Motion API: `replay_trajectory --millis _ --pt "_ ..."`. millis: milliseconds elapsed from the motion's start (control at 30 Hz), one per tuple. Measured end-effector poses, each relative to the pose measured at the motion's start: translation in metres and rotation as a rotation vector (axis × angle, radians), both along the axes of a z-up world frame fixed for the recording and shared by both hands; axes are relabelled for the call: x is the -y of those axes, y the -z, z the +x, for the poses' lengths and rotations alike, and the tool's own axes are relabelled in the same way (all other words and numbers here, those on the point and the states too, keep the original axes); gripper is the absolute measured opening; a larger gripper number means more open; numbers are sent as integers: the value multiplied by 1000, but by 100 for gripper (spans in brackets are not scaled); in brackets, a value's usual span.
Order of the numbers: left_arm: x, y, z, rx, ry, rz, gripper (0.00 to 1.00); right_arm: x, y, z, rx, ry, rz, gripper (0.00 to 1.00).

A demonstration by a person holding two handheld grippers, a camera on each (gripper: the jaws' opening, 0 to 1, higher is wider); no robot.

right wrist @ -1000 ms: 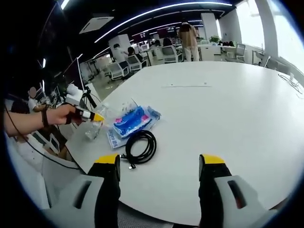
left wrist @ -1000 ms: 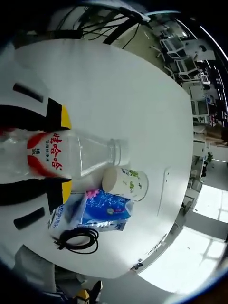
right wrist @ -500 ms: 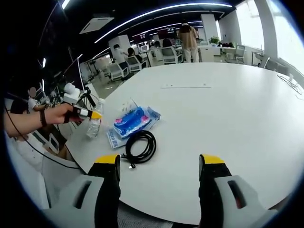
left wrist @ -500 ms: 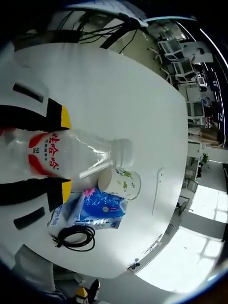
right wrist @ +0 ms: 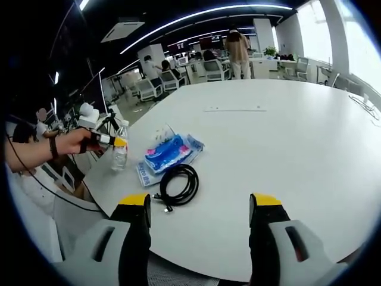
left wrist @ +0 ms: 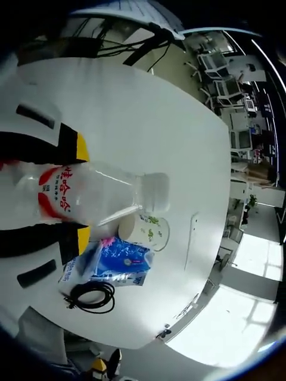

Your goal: Arrange the tabletop items into an orderly group along one side of the table until the central work area is clear of visible clutter.

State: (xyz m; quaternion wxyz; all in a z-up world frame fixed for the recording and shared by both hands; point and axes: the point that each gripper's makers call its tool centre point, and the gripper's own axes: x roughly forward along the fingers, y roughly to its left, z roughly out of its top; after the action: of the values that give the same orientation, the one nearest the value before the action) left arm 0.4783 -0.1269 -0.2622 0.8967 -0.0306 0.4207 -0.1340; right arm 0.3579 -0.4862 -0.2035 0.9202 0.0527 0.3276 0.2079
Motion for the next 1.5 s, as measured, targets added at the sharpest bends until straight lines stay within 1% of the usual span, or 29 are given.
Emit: replay_trajectory --millis 633,1000,1500 --pt "-1 -8 3 24 -11 7 37 2 -1 1 2 3 3 66" --pt "-1 -14 5 60 -8 15 36 2 -1 -1 1 5 2 66" --pt "1 -11 -4 76 17 73 36 1 0 -2 2 6 3 66"
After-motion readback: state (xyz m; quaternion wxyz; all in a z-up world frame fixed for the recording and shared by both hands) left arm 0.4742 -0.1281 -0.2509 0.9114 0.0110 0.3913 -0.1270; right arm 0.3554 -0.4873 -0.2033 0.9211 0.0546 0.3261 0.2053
